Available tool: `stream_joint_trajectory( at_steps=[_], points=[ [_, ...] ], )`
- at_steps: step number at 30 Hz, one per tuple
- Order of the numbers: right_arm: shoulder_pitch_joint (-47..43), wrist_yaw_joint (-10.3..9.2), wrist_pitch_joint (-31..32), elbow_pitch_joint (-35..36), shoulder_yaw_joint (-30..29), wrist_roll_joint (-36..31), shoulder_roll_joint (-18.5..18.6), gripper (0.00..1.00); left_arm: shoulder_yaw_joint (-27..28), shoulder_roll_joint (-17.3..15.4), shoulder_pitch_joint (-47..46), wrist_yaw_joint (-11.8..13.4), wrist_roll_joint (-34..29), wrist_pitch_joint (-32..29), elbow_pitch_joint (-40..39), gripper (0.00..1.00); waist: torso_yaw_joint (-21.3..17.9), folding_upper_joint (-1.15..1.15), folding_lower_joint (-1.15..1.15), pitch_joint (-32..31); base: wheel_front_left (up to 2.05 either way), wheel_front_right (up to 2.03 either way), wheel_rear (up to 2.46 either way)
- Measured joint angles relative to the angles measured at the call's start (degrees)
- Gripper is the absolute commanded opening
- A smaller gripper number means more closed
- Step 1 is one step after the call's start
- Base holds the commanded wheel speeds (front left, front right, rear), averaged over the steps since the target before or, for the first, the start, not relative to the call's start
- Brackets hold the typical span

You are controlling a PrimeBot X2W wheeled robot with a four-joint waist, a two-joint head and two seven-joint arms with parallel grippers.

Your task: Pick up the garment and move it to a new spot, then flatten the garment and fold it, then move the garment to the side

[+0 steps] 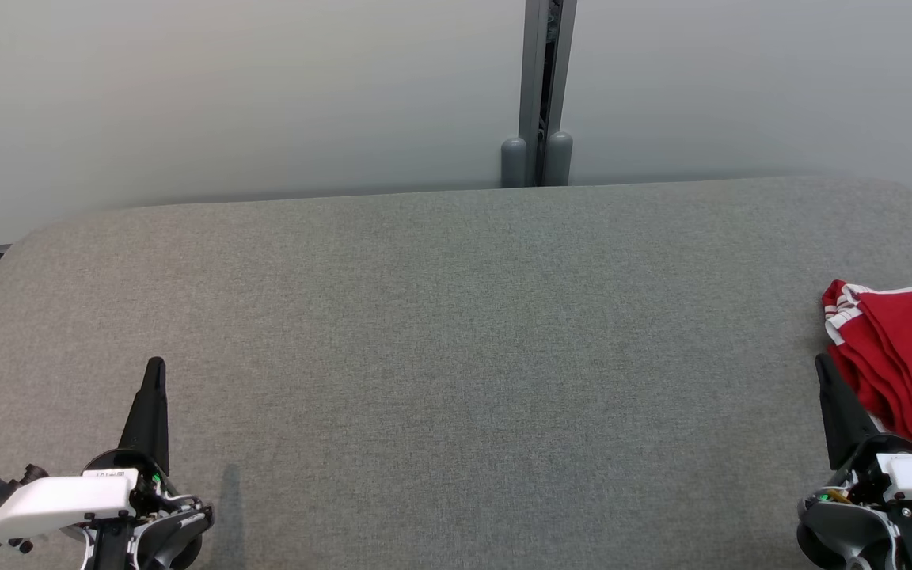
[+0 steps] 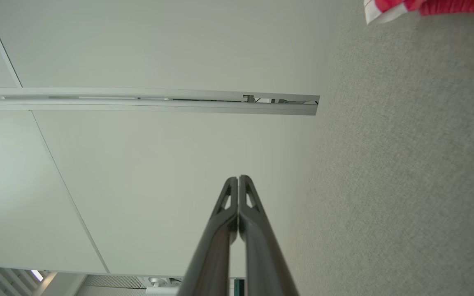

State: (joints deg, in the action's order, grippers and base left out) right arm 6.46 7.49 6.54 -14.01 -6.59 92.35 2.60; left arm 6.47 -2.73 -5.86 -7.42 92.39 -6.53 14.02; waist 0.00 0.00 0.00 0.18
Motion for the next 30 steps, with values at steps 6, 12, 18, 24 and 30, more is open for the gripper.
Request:
stream_joint_trajectory(
  at_steps=[6,12,18,24,30],
  points=[
    [0.0,0.0,0.0,0.0,0.0,0.0,0.0,0.0,0.0,0.0,0.0,0.0,0.0,0.0,0.0,0.0,0.0,0.0,0.0,0.0,0.0,0.0,0.0],
    [0.0,0.0,0.0,0.0,0.0,0.0,0.0,0.0,0.0,0.0,0.0,0.0,0.0,0.0,0.0,0.0,0.0,0.0,0.0,0.0,0.0,0.0,0.0],
    [0.0,0.0,0.0,0.0,0.0,0.0,0.0,0.0,0.0,0.0,0.0,0.0,0.0,0.0,0.0,0.0,0.0,0.0,0.0,0.0,0.0,0.0,0.0],
    [0.0,0.0,0.0,0.0,0.0,0.0,0.0,0.0,0.0,0.0,0.0,0.0,0.0,0.0,0.0,0.0,0.0,0.0,0.0,0.0,0.0,0.0,0.0],
    [0.0,0.0,0.0,0.0,0.0,0.0,0.0,0.0,0.0,0.0,0.0,0.0,0.0,0.0,0.0,0.0,0.0,0.0,0.0,0.0,0.0,0.0,0.0]
  ],
)
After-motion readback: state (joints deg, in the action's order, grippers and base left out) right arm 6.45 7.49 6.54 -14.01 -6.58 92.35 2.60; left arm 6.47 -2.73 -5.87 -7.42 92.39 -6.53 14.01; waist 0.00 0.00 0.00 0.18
